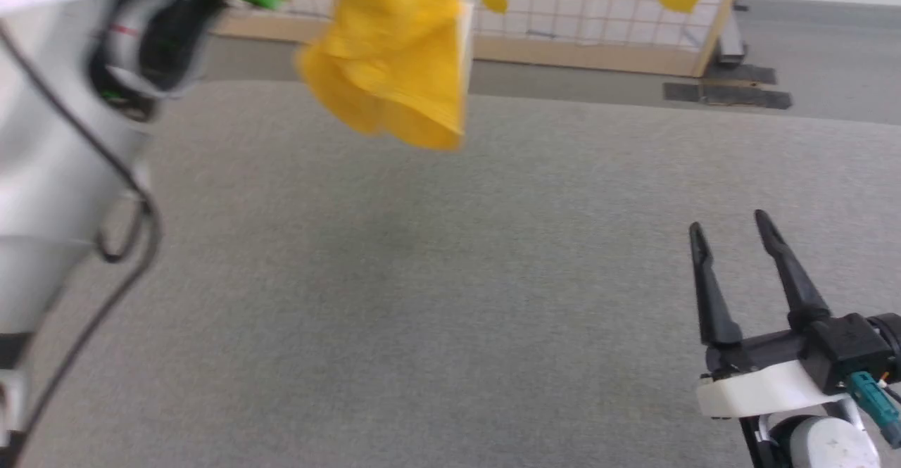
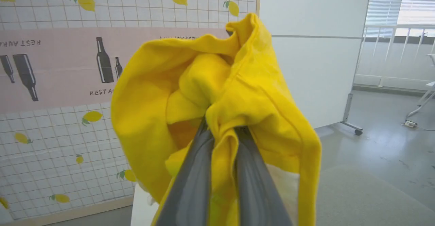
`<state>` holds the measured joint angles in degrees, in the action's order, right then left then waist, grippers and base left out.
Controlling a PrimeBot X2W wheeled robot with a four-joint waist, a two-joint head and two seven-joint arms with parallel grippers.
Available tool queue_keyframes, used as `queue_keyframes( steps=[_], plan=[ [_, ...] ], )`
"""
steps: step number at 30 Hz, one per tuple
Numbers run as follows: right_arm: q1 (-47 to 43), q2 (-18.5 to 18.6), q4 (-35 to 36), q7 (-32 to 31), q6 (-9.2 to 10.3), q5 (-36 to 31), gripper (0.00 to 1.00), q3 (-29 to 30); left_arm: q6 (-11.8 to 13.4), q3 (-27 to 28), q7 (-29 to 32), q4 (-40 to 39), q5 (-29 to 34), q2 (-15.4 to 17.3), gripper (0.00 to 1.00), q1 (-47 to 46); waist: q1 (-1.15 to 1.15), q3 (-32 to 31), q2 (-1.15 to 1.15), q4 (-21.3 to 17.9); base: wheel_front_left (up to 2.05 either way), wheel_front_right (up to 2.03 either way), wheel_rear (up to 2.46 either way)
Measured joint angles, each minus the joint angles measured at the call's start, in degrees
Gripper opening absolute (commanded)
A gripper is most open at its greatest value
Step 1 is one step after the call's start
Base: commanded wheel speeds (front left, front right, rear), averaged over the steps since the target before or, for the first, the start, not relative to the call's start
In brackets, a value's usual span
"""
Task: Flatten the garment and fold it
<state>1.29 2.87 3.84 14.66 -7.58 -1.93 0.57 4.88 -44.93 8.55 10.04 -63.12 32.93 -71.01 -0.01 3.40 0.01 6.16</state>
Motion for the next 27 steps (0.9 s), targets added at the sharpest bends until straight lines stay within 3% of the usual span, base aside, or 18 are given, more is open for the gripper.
queue_keyframes(
  steps=[8,14,23,27],
  plan=[
    [-0.08,0.00,1.94,0.00,0.00,0.10,1.00,4.52,3.86,-3.60,-3.44,-2.46,-0.26,-10.85,0.00,3.83,0.00,-1.17,0.00,-4.38,0.00,0.00,0.00],
    [-0.07,0.03,3.34,0.00,0.00,0.26,1.00,6.39,5.37,-11.15,-8.05,0.76,5.38,-14.51,0.00,10.33,0.00,-0.06,0.00,-6.59,0.00,0.00,0.00],
    [0.59,0.03,4.27,0.00,0.00,0.30,1.00,6.53,4.14,-23.41,-10.63,16.38,10.04,-17.46,0.00,23.80,0.00,3.24,-0.01,-8.95,0.00,0.00,0.00],
    [1.07,0.02,4.16,0.00,0.00,0.43,1.00,6.01,0.20,-26.47,-7.40,22.82,11.12,-19.18,0.00,26.81,0.00,4.38,-0.01,-9.42,0.00,0.00,0.00]
  ],
)
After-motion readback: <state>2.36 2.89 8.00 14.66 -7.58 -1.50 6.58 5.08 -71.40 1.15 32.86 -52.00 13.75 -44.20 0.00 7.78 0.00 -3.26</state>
